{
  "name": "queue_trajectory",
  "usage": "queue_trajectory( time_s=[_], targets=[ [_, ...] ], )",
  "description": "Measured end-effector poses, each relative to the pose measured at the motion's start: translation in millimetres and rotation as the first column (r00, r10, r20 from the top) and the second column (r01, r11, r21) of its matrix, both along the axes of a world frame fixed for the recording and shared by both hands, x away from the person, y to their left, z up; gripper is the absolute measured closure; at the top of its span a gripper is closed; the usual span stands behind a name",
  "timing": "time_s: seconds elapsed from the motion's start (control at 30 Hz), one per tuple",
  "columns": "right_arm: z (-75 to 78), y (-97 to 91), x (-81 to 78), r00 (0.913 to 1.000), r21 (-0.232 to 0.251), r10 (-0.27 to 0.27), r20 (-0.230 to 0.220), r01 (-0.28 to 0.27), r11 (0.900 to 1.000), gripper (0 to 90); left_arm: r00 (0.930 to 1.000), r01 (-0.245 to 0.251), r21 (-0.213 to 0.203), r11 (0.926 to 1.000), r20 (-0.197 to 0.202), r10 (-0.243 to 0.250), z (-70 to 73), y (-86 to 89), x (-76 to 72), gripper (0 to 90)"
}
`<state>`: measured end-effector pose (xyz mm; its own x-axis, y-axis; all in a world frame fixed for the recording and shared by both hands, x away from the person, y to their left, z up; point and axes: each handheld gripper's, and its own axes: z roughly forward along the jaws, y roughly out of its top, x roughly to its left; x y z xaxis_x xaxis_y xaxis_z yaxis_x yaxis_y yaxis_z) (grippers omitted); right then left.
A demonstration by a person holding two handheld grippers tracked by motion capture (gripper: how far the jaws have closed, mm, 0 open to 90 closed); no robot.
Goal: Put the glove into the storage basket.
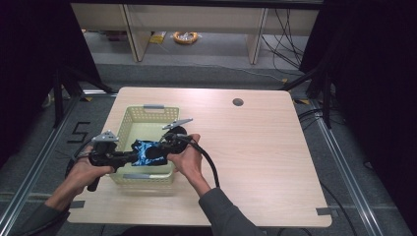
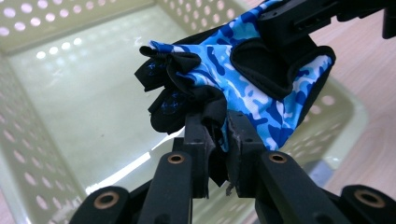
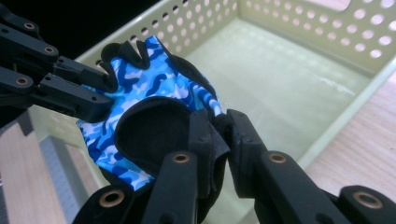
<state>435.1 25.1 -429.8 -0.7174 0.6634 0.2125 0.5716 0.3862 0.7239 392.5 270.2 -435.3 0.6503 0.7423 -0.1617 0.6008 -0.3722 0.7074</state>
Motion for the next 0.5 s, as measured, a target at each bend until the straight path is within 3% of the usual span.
queue_trajectory(
  time_s=[0.2, 0.23, 0.27, 0.3, 0.33, 0.5],
  targets=[
    [-14.6, 12.5, 10.7, 0.9999, -0.051, 0.009, -0.009, -0.010, 0.9987, 81.2, 0.9997, -0.013, 0.027, 0.9996, -0.019, 0.013, -10.8, 2.4, 8.4, 78.8],
    [-15.4, 14.4, 10.2, 0.9995, -0.059, 0.003, -0.032, -0.004, 0.9983, 81.1, 0.9993, -0.005, 0.032, 0.9995, -0.038, 0.006, -11.7, 3.4, 10.1, 78.7],
    [-17.1, 16.3, 9.7, 0.9987, -0.058, -0.009, -0.051, 0.006, 0.9983, 81.1, 0.9987, -0.006, 0.063, 0.9980, -0.051, 0.009, -11.4, 4.1, 10.6, 78.7],
    [-19.5, 16.5, 11.4, 0.9991, -0.065, 0.000, -0.042, -0.002, 0.9979, 81.0, 0.9991, -0.012, 0.038, 0.9992, -0.042, 0.013, -15.4, 3.3, 11.5, 78.6],
    [-20.0, 17.6, 10.2, 0.9963, -0.076, -0.029, -0.081, 0.023, 0.9968, 81.0, 0.9988, -0.007, 0.040, 0.9992, -0.048, 0.009, -17.5, 3.0, 12.2, 78.5],
    [-26.1, 20.3, 11.9, 0.9966, -0.099, -0.001, -0.082, -0.007, 0.9950, 80.5, 0.9963, 0.004, 0.073, 0.9973, -0.086, 0.002, -22.8, 0.7, 15.7, 78.2]
  ],
)
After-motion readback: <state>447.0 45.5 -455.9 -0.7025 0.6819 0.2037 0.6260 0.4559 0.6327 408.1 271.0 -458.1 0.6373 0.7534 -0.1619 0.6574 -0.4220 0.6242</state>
